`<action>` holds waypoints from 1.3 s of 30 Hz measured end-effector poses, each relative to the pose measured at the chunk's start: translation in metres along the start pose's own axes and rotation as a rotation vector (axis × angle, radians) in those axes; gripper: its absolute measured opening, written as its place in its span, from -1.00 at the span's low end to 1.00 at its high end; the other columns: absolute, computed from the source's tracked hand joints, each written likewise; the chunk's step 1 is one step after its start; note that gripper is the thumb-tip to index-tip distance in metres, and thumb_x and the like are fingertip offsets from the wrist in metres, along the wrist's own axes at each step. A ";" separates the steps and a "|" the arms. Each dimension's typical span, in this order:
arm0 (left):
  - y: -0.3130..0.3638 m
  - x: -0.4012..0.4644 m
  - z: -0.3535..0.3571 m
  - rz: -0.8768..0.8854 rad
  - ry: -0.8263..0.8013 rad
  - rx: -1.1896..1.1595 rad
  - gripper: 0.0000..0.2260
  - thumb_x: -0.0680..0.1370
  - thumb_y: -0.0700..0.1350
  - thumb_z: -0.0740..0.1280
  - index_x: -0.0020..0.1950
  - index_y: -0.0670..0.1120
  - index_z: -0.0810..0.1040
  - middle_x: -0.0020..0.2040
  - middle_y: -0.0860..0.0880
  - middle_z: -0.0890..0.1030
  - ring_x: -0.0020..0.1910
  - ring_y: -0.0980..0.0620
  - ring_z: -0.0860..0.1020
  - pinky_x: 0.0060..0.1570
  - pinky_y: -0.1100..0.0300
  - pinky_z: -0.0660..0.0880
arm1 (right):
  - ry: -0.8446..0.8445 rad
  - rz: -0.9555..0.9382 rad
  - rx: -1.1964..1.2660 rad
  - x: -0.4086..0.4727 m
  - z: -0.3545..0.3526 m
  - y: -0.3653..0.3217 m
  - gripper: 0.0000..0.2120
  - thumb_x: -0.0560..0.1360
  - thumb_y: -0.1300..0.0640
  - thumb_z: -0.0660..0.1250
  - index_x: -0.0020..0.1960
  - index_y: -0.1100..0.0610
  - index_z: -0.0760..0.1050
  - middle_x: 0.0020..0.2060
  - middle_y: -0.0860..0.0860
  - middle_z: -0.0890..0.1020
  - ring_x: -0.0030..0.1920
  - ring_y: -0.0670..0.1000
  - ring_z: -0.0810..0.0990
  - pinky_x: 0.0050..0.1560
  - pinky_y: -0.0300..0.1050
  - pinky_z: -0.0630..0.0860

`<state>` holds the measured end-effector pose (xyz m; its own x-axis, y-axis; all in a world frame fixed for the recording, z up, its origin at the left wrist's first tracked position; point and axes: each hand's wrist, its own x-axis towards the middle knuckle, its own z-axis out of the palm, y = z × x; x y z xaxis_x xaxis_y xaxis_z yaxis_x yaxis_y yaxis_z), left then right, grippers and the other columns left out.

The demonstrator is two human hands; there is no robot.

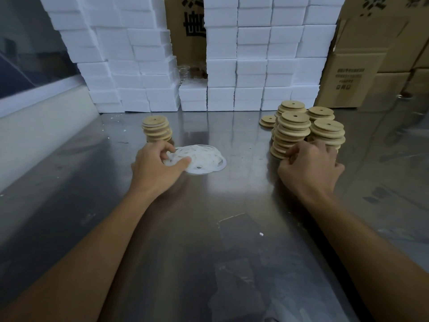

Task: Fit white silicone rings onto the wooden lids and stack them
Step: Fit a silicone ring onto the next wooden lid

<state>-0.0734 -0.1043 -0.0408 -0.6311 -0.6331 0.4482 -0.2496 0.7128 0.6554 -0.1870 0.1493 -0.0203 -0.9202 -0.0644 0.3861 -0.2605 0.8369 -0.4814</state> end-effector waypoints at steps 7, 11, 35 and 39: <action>0.010 -0.013 0.005 0.352 -0.172 0.298 -0.63 0.46 0.22 0.39 0.23 0.14 0.61 0.12 0.03 0.48 0.16 -0.03 0.37 0.08 0.07 0.21 | -0.003 -0.072 0.046 -0.004 -0.001 -0.006 -0.76 0.44 0.14 0.32 0.09 0.16 0.59 0.08 0.15 0.54 0.15 0.25 0.45 0.15 0.13 0.35; 0.019 -0.016 0.007 0.426 -0.204 0.337 -0.69 0.54 0.14 0.34 0.27 0.19 0.59 0.13 0.03 0.46 0.14 -0.02 0.34 0.03 0.09 0.15 | -0.009 -0.155 0.156 -0.011 -0.003 -0.015 -0.80 0.41 0.14 0.38 0.01 0.17 0.59 0.00 0.12 0.59 -0.01 0.17 0.53 0.05 0.14 0.48; 0.040 -0.025 0.012 0.419 -0.139 -0.054 -0.89 0.59 -0.28 0.23 -0.07 -0.09 0.45 -0.04 -0.04 0.59 -0.01 -0.01 0.48 0.01 0.08 0.43 | -0.364 -0.255 0.200 -0.029 0.011 -0.032 -0.49 0.44 -0.24 0.39 0.32 -0.05 0.47 0.18 0.03 0.61 0.26 0.14 0.48 0.28 0.17 0.42; 0.044 -0.027 0.014 0.191 -0.027 -0.375 -0.76 0.66 -0.24 0.13 -0.11 0.08 0.35 -0.25 0.01 0.53 -0.22 0.10 0.49 -0.15 0.22 0.42 | -0.364 -0.245 0.162 -0.025 0.011 -0.030 -0.46 0.42 -0.22 0.43 0.31 -0.02 0.46 0.17 0.02 0.61 0.22 0.12 0.52 0.23 0.14 0.46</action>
<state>-0.0774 -0.0519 -0.0324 -0.6606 -0.4883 0.5703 0.1551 0.6544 0.7401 -0.1595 0.1198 -0.0238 -0.8612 -0.4600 0.2163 -0.4982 0.6798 -0.5382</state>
